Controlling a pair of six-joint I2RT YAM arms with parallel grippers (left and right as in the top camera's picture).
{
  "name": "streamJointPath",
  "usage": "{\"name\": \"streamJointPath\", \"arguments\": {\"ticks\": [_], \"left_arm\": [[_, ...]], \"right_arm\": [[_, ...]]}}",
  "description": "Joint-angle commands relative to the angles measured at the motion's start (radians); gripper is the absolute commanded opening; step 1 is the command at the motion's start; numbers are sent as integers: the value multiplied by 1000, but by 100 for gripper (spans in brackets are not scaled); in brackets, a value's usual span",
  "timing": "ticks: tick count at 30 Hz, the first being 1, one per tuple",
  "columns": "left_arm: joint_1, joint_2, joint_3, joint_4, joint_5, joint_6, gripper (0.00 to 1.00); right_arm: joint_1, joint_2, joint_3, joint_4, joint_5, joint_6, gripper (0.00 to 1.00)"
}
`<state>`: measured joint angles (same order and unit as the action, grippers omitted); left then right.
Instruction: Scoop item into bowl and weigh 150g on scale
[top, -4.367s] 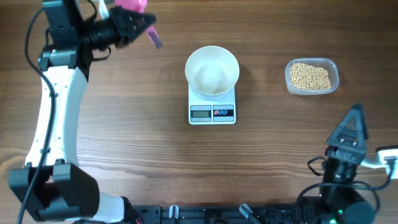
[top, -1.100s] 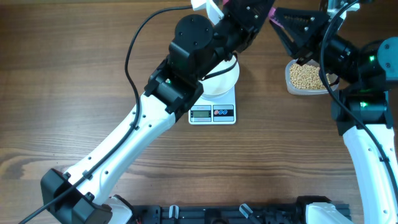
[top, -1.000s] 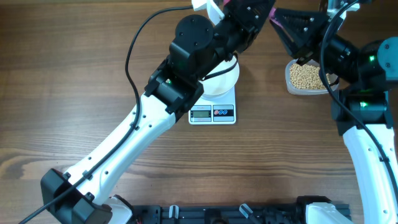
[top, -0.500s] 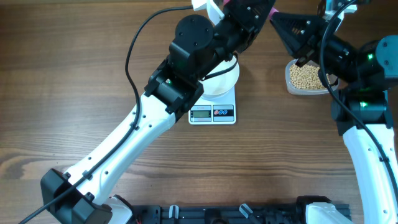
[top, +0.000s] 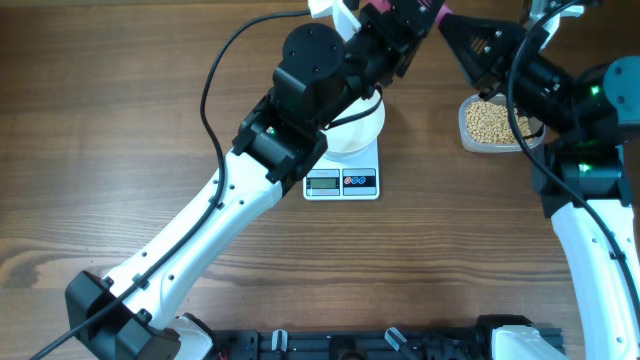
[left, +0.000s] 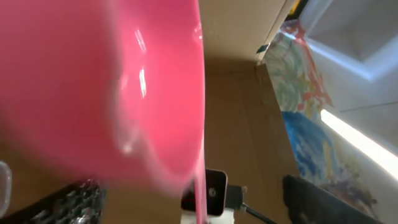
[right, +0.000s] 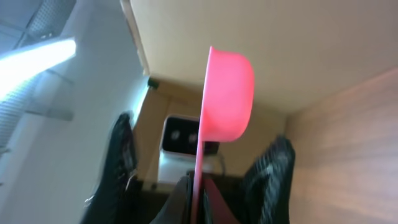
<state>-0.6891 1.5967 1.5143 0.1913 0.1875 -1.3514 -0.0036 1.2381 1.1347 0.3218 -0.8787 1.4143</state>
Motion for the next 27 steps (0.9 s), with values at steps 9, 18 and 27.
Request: {"name": "streamJointPath", "arguments": {"ticks": [9,18,27], "left_arm": [[1,2,10,-275,31,357,100],[135,-34,71,-745,32,662,100],[388,-41,200,-1184,32,719,100]], "right_arm": [[-152,2,107,-277,205,-364,5],[-275,2,308,-784,248,-697,5],[-284,33,413,-1205,509,-973,5]]}}
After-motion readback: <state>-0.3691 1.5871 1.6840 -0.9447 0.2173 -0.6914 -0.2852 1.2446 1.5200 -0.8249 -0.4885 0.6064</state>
